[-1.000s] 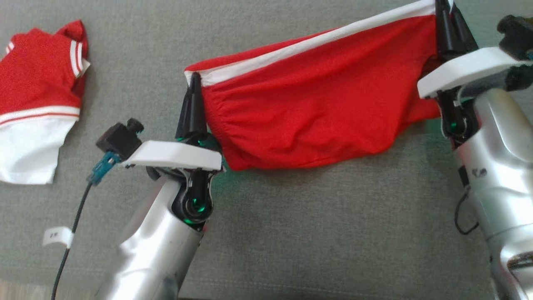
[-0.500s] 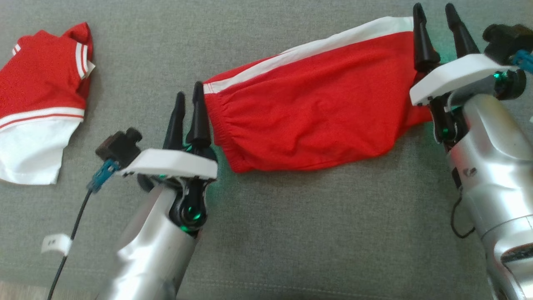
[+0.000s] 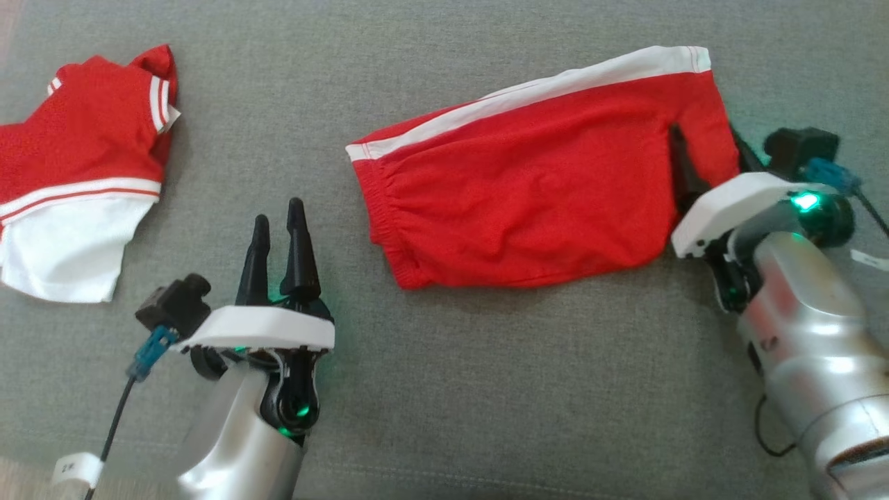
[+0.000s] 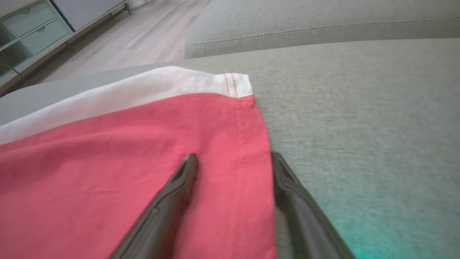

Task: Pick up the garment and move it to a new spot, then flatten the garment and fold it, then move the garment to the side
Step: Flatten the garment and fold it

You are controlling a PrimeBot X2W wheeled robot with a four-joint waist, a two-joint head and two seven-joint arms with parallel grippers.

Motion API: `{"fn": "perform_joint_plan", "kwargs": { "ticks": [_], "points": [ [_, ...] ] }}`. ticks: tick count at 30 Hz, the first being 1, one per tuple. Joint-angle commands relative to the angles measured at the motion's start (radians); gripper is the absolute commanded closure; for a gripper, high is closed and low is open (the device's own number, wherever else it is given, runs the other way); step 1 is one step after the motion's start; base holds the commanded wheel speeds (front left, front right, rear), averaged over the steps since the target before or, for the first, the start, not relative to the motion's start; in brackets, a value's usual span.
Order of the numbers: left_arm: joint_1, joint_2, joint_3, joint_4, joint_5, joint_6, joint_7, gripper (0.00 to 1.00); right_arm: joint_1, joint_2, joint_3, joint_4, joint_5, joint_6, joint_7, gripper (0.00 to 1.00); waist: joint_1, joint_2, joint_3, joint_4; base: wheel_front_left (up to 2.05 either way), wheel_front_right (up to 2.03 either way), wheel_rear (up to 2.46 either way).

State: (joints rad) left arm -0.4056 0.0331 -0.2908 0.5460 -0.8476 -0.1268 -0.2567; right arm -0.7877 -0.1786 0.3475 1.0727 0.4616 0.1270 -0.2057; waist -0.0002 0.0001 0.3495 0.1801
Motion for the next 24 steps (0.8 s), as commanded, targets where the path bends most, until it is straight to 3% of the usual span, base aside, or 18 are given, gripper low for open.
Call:
{"fn": "perform_joint_plan", "kwargs": {
  "ticks": [1,2,3,9,16,24],
  "points": [
    [-0.001,0.017,0.033,-0.029,0.012,0.005,-0.005,0.0,0.038,0.045,0.038,0.005,0.008,0.004,0.023,0.02,0.0002,-0.0001,-0.002,0.003,0.0,0.0,0.0],
    [0.003,0.017,0.035,-0.032,0.021,0.006,-0.005,0.0,0.043,0.048,0.051,0.005,0.014,0.004,0.033,0.7,0.0002,-0.0001,-0.004,0.005,0.0,0.0,0.0],
    [0.007,0.017,0.035,-0.035,0.031,0.009,-0.005,0.0,0.049,0.048,0.058,0.005,0.024,0.004,0.037,1.0,0.0002,-0.0001,-0.007,0.006,0.0,0.0,0.0],
    [0.037,0.017,0.057,-0.053,0.117,0.032,-0.005,0.0,0.075,0.023,0.036,-0.002,0.076,0.004,-0.026,1.0,0.0002,-0.0001,-0.048,-0.014,0.0,0.0,0.0],
    [0.114,0.017,0.104,-0.073,0.213,0.04,-0.005,0.0,0.167,0.013,-0.004,-0.032,0.126,0.004,-0.054,1.0,0.0002,-0.0001,-0.136,-0.088,0.0,0.0,0.0],
    [0.207,0.017,0.118,-0.075,0.205,0.041,-0.005,0.0,0.271,-0.009,-0.04,-0.109,0.15,0.004,-0.056,1.0,0.0002,-0.0001,-0.197,-0.137,0.0,0.0,0.0]
  ]
}}
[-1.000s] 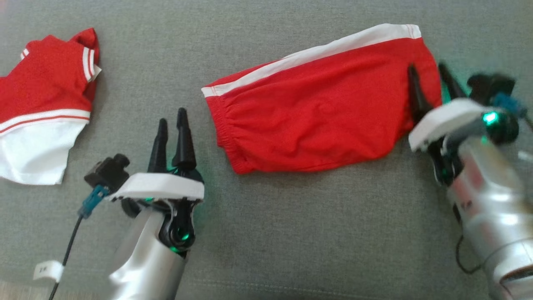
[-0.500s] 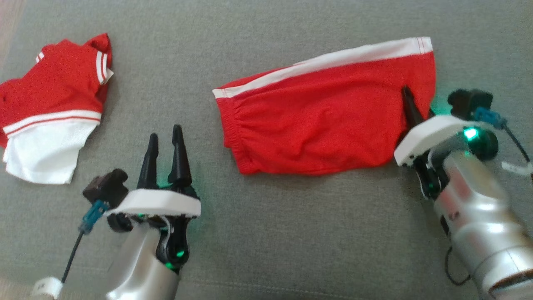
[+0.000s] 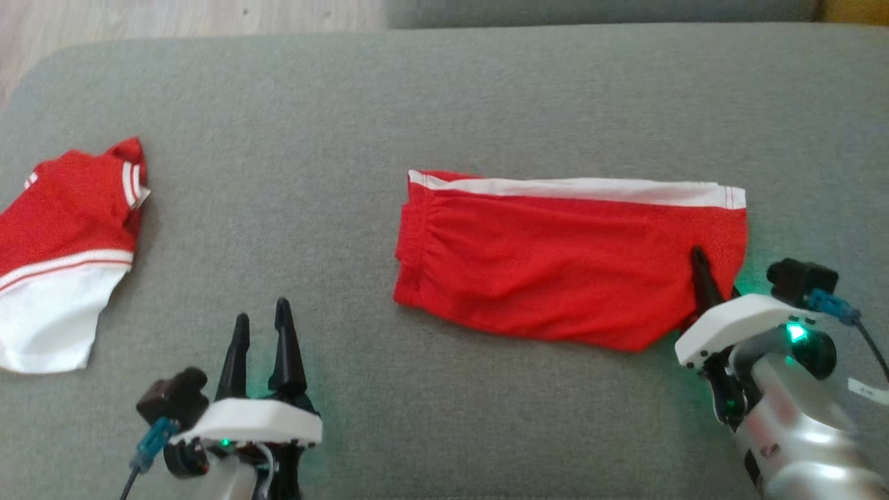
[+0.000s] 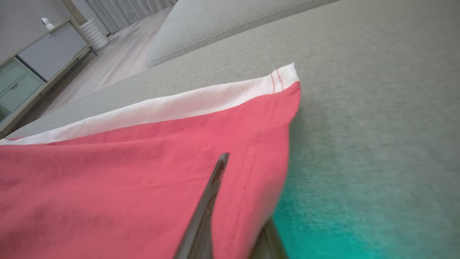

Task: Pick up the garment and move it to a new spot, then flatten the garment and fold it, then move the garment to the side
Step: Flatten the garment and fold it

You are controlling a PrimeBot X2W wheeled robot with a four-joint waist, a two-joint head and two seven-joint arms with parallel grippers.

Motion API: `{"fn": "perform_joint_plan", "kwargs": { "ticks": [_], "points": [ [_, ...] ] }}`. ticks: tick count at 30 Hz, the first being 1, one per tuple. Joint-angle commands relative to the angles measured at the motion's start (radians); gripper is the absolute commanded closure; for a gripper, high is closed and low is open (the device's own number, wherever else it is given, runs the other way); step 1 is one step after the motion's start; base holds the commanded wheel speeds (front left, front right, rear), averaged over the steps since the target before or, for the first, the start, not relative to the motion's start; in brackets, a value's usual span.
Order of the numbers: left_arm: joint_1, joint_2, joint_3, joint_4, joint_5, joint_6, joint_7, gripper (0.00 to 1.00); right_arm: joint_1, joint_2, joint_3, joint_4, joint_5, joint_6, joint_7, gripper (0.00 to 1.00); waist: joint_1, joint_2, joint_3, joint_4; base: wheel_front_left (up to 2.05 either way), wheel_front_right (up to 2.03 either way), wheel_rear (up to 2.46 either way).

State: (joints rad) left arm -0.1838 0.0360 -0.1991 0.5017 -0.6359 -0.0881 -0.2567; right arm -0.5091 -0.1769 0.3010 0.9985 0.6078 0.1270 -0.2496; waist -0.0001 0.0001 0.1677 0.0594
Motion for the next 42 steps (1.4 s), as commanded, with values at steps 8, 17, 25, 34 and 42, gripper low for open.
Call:
{"fn": "perform_joint_plan", "kwargs": {
  "ticks": [8,17,25,34,42],
  "points": [
    [-0.009,0.014,-0.001,-0.02,-0.011,0.003,-0.005,0.0,-0.022,0.009,0.0,-0.154,-0.047,0.004,-0.012,1.0,0.0001,-0.0001,0.0,0.007,0.0,0.0,0.0],
    [-0.006,0.014,-0.035,-0.01,-0.022,0.011,-0.005,0.0,-0.061,0.1,0.258,-0.322,-0.027,0.004,0.021,1.0,0.0001,-0.0001,-0.002,0.096,0.0,0.0,0.0],
    [-0.019,0.014,-0.05,-0.011,-0.01,0.018,-0.005,0.0,-0.079,0.126,0.416,-0.337,0.06,0.004,0.032,0.0,0.0001,-0.0001,0.005,0.159,0.0,0.0,0.0],
    [-0.021,0.014,0.015,-0.032,0.067,0.032,-0.005,0.0,-0.059,0.126,0.495,-0.411,0.091,0.004,-0.008,0.0,0.0001,-0.0001,-0.012,0.08,0.0,0.0,0.0],
    [-0.008,0.014,0.073,-0.065,0.215,0.054,-0.005,0.0,0.049,0.106,0.166,-0.435,-0.121,0.004,-0.012,0.0,0.0001,-0.0001,-0.031,0.005,0.0,0.0,0.0]
  ]
}}
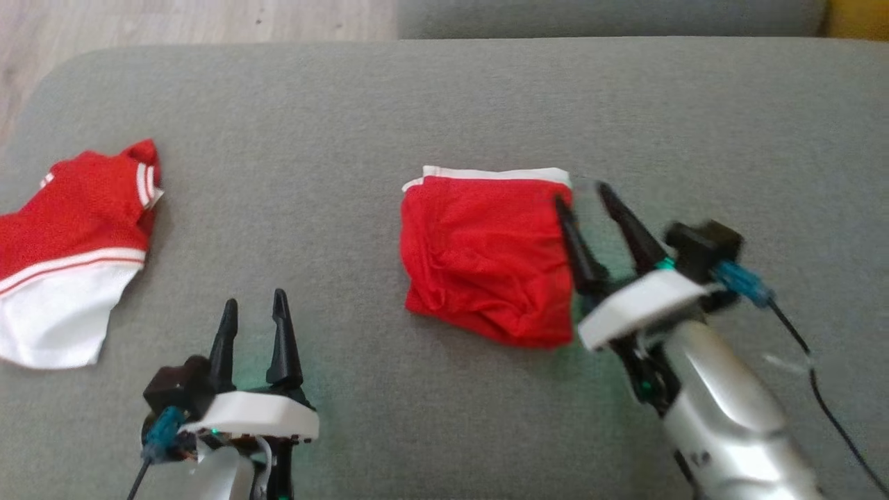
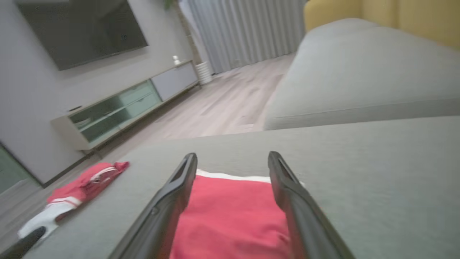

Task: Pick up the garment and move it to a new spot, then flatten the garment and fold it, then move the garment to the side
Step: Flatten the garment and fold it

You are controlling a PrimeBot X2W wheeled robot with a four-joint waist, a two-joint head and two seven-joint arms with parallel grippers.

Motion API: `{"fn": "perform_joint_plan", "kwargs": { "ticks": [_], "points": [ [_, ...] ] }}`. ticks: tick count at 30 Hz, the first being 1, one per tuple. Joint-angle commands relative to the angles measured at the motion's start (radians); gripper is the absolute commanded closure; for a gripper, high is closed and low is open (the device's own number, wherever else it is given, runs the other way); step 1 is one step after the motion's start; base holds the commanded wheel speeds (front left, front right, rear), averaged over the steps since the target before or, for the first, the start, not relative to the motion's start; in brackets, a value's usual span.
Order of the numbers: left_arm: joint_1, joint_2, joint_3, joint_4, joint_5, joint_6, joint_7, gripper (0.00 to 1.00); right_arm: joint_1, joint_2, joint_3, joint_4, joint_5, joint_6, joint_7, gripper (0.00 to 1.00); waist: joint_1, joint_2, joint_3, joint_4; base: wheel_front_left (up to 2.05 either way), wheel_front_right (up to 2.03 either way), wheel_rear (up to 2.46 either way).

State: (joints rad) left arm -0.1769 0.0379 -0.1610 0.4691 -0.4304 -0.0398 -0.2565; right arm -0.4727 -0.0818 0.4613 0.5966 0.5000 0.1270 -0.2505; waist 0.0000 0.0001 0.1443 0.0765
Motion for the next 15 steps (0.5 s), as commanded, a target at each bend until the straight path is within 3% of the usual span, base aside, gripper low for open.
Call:
{"fn": "perform_joint_plan", "kwargs": {
  "ticks": [1,5,11,15],
  "points": [
    [-0.012,0.012,0.039,-0.036,0.02,0.008,-0.005,0.0,0.032,0.011,-0.036,-0.04,-0.046,0.004,-0.011,0.0,0.0,-0.0001,-0.01,-0.017,0.0,0.0,0.0],
    [0.007,0.012,0.05,-0.043,0.08,0.014,-0.005,0.0,0.11,0.02,-0.177,-0.066,-0.149,0.004,-0.011,0.0,0.0,-0.0001,-0.028,-0.033,0.0,0.0,0.0],
    [0.055,0.012,0.055,-0.057,0.147,0.02,-0.005,0.0,0.196,0.029,-0.285,-0.086,-0.233,0.004,-0.011,0.0,0.0,-0.0001,-0.06,-0.046,0.0,0.0,0.0],
    [0.105,0.012,0.051,-0.07,0.175,0.027,-0.005,0.0,0.259,0.031,-0.304,-0.085,-0.264,0.004,-0.011,0.0,0.0,-0.0001,-0.093,-0.054,0.0,0.0,0.0]
  ]
}}
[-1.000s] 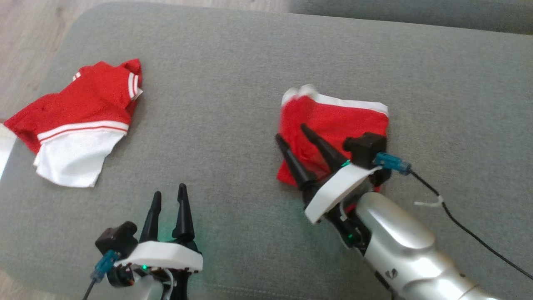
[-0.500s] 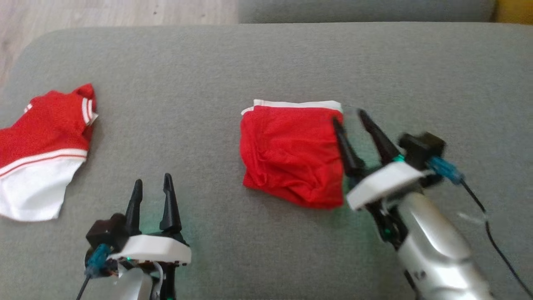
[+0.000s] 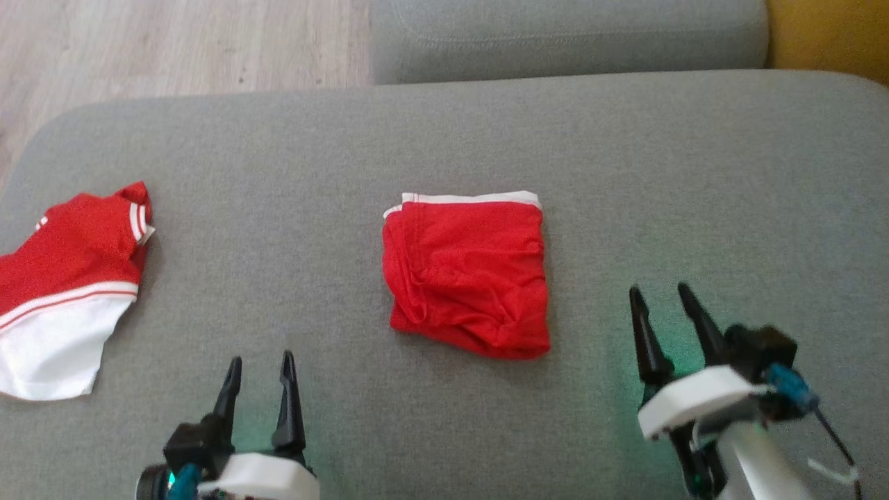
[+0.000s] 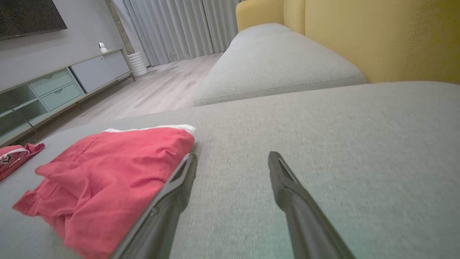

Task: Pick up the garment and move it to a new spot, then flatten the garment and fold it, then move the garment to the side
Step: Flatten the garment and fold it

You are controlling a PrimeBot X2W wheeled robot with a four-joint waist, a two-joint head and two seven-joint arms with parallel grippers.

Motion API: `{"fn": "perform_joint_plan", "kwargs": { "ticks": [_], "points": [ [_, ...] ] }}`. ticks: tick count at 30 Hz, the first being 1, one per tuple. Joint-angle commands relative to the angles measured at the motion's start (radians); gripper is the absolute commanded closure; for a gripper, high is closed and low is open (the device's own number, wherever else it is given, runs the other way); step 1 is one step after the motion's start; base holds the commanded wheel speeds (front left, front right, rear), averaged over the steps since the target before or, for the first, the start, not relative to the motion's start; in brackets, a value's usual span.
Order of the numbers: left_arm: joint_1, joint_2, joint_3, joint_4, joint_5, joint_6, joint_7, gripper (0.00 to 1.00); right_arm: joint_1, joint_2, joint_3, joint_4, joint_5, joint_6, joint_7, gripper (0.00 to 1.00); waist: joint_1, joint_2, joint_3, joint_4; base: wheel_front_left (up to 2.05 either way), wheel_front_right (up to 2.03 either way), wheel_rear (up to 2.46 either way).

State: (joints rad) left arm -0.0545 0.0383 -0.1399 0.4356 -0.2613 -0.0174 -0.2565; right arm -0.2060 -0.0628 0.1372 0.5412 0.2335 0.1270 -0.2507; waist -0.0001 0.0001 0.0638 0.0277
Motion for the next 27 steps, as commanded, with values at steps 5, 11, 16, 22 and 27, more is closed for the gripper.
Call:
{"fn": "perform_joint_plan", "kwargs": {
  "ticks": [5,11,16,22,27],
  "points": [
    [0.019,0.012,0.024,-0.044,-0.014,0.014,-0.005,0.0,0.041,0.012,0.023,-0.033,0.033,0.004,-0.011,0.0,0.0001,-0.0001,-0.028,-0.011,0.0,0.0,0.0],
    [0.012,0.012,0.01,-0.055,-0.013,0.018,-0.005,0.0,0.037,0.012,0.019,-0.042,0.042,0.004,-0.011,0.0,0.0001,-0.0001,-0.014,-0.012,0.0,0.0,0.0],
    [-0.009,0.012,-0.01,-0.059,-0.029,0.02,-0.005,0.0,-0.005,0.012,0.048,-0.044,0.037,0.004,-0.011,0.67,0.0001,-0.0001,0.024,0.009,0.0,0.0,0.0],
    [-0.044,0.012,-0.063,-0.048,-0.06,0.021,-0.005,0.0,-0.152,0.012,0.159,-0.005,0.01,0.004,-0.011,1.0,0.0001,-0.0001,0.086,0.08,0.0,0.0,0.0],
    [-0.06,0.012,-0.104,-0.037,-0.097,0.024,-0.005,0.0,-0.235,0.013,0.232,0.11,0.035,0.004,-0.011,1.0,0.0001,-0.0001,0.113,0.16,0.0,0.0,0.0]
  ]
}}
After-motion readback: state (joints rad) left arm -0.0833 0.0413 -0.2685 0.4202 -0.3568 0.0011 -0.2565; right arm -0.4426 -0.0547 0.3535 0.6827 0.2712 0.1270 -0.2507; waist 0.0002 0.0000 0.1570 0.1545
